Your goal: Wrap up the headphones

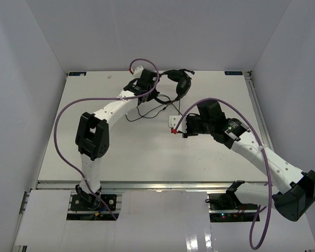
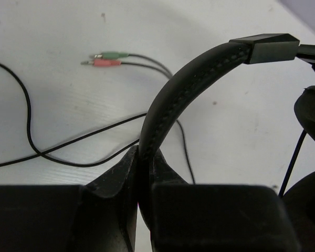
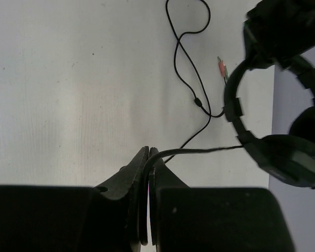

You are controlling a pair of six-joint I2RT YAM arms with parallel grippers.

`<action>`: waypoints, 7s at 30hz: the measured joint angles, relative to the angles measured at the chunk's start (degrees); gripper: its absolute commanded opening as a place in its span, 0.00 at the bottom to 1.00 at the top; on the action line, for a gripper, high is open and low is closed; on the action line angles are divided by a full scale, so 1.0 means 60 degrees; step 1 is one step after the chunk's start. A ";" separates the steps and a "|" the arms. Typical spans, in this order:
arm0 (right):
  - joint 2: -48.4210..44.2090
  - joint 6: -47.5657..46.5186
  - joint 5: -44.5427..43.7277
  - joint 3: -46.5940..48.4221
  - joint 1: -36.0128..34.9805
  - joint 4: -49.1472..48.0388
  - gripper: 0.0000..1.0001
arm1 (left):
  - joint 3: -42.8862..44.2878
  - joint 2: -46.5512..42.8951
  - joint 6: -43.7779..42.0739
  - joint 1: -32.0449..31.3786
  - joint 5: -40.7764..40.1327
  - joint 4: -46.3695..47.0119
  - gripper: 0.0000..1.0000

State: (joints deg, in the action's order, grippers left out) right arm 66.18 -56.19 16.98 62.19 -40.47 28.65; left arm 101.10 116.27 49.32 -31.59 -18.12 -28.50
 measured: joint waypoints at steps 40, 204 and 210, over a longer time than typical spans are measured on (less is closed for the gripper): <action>-0.0344 0.0092 0.1419 0.0375 0.0992 0.0315 0.08 | 0.0652 0.0105 -0.0218 -0.0147 0.0318 0.0237 0.00; 0.0846 0.9002 0.6121 -0.3264 0.1866 -0.9180 0.08 | -0.0652 -0.4496 -0.1248 -0.0661 -0.1618 0.4339 0.00; -0.0019 0.6349 0.4719 -0.3260 0.1913 -0.6631 0.08 | -0.1267 -0.4416 -0.0887 0.1030 -0.1477 0.2762 0.00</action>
State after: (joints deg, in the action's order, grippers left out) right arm 66.07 -18.10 45.29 42.62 -28.99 -11.13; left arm 93.50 89.77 44.00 -25.40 -26.99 -11.93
